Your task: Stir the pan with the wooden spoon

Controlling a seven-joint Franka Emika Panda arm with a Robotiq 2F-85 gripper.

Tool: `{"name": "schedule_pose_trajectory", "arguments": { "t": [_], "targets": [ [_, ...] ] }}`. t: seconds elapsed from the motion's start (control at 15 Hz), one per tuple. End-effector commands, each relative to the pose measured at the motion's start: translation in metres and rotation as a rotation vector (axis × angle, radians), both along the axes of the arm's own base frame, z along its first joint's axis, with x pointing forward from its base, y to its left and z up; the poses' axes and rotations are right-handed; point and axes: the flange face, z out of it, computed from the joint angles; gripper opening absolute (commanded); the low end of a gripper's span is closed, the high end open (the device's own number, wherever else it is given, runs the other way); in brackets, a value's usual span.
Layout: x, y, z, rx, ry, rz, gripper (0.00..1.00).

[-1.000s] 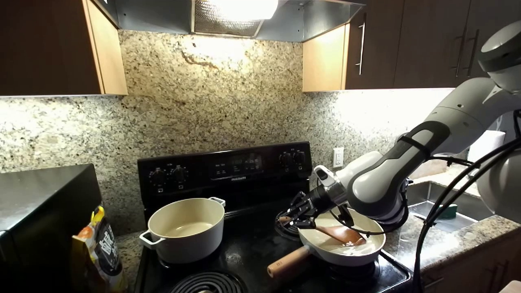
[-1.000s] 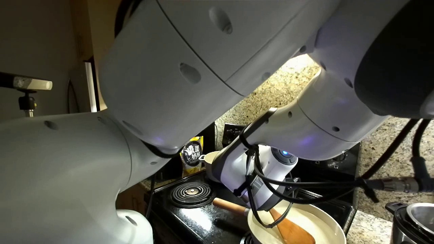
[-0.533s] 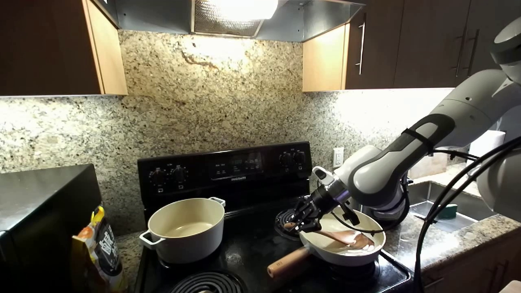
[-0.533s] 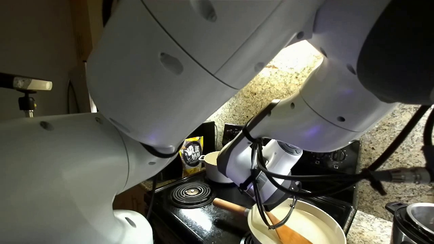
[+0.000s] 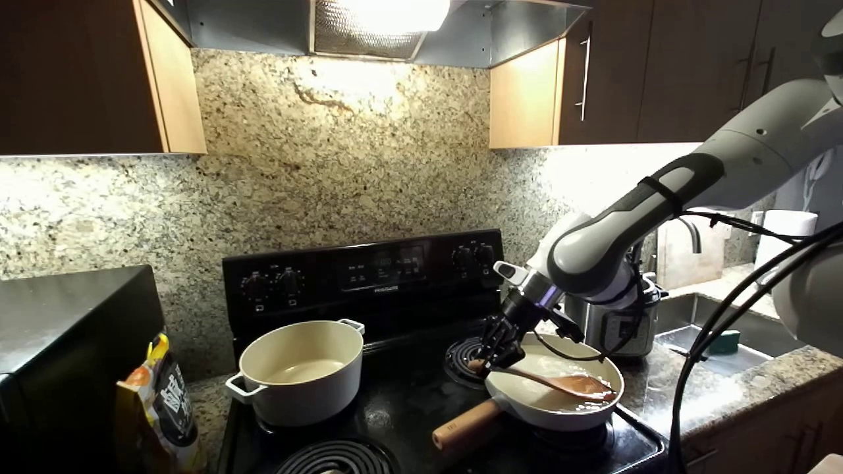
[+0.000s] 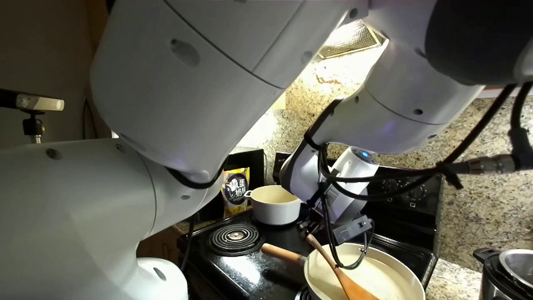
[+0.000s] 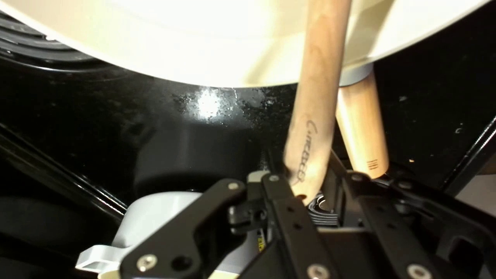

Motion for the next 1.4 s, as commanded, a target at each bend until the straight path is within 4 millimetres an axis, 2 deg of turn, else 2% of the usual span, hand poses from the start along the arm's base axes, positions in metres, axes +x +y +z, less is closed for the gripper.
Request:
{"name": "schedule_pose_trajectory", "arguments": {
  "t": [0.0,0.4,0.67,0.93,1.33],
  "targets": [
    [0.01,0.009,0.023,-0.105,0.079,-0.031,0.12],
    [-0.003,0.048,0.044,-0.255,0.06,-0.12,0.12],
    [-0.001,0.074,0.049,-0.307,0.063,-0.05,0.12],
    [0.012,0.072,0.043,-0.281,0.015,0.026,0.12],
    [0.047,0.052,0.021,-0.227,-0.064,0.119,0.12]
  ]
}}
